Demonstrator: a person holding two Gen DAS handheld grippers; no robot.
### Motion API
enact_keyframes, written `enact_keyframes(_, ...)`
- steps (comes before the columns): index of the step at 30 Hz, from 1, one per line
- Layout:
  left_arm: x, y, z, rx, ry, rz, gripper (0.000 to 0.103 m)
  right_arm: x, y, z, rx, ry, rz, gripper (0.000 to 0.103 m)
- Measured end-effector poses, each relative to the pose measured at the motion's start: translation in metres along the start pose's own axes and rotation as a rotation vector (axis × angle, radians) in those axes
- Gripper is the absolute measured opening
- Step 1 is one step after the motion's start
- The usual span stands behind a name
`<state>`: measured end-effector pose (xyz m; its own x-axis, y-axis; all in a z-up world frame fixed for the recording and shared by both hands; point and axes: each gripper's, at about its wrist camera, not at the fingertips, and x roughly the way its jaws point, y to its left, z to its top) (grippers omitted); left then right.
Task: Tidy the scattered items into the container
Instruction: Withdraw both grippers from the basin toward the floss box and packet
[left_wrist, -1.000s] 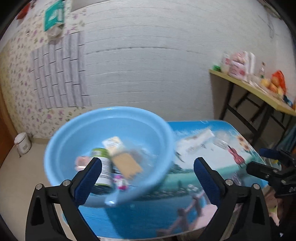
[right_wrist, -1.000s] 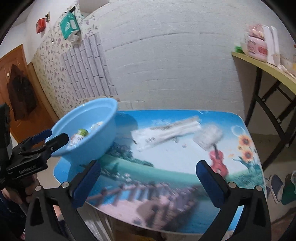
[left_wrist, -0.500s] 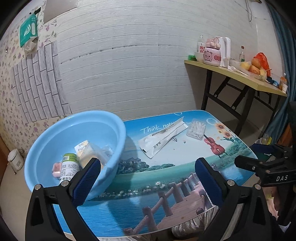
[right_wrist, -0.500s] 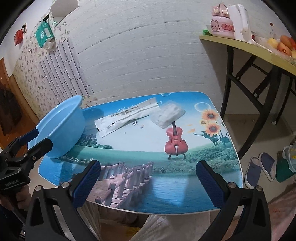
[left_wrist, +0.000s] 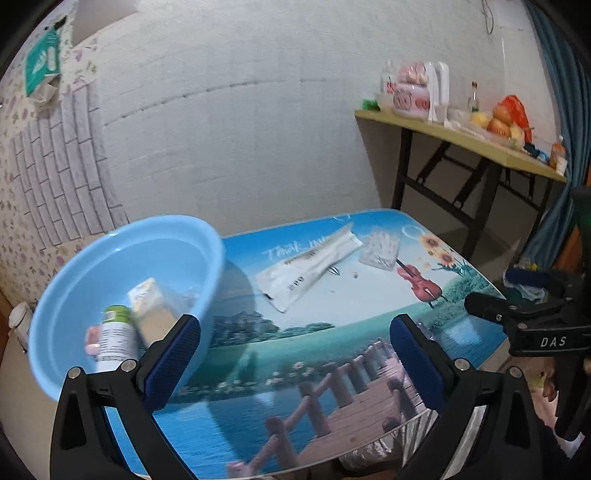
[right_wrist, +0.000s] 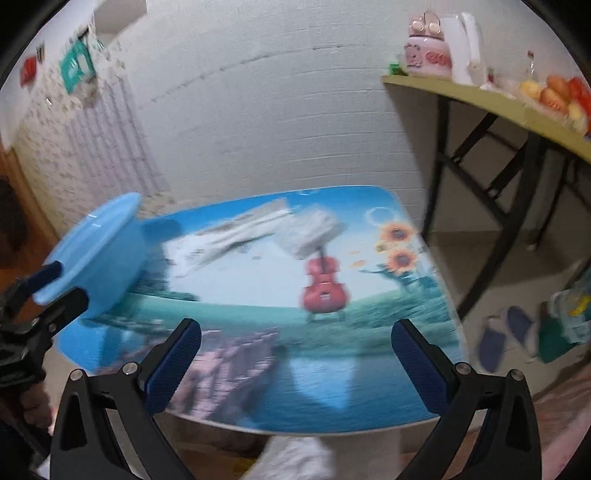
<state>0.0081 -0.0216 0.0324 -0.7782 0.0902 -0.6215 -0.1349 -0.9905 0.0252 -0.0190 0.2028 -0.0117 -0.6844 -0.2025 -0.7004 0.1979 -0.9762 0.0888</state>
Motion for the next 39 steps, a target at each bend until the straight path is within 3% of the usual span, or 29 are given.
enact_keyframes(3, 0.002, -0.012, 0.007, 0.025, -0.016, -0.044, 0.103, -0.01, -0.007, 0.003, 0.008, -0.038, -0.004, 0.103)
enact_keyframes(5, 0.007, -0.022, 0.008, 0.075, -0.033, -0.033, 0.103, -0.011, -0.014, 0.002, 0.024, -0.066, 0.001, 0.103)
enact_keyframes(9, 0.024, -0.034, 0.007, 0.089, 0.013, -0.024, 0.103, -0.002, -0.019, 0.001, -0.014, -0.111, 0.004, 0.103)
enact_keyframes(14, 0.039, -0.038, 0.012, 0.093, 0.013, -0.013, 0.103, 0.017, -0.024, 0.012, 0.013, -0.015, 0.053, 0.103)
enact_keyframes(21, 0.071, -0.034, 0.011, 0.063, 0.07, 0.025, 0.103, 0.035, -0.03, 0.012, 0.019, 0.03, 0.051, 0.103)
enact_keyframes(27, 0.085, -0.031, 0.005, 0.035, 0.114, 0.028, 0.103, 0.043, -0.04, 0.017, 0.082, 0.041, 0.088, 0.103)
enact_keyframes(39, 0.091, -0.035, 0.016, 0.065, 0.076, 0.016, 0.103, 0.058, -0.025, 0.03, -0.007, 0.048, 0.03, 0.103)
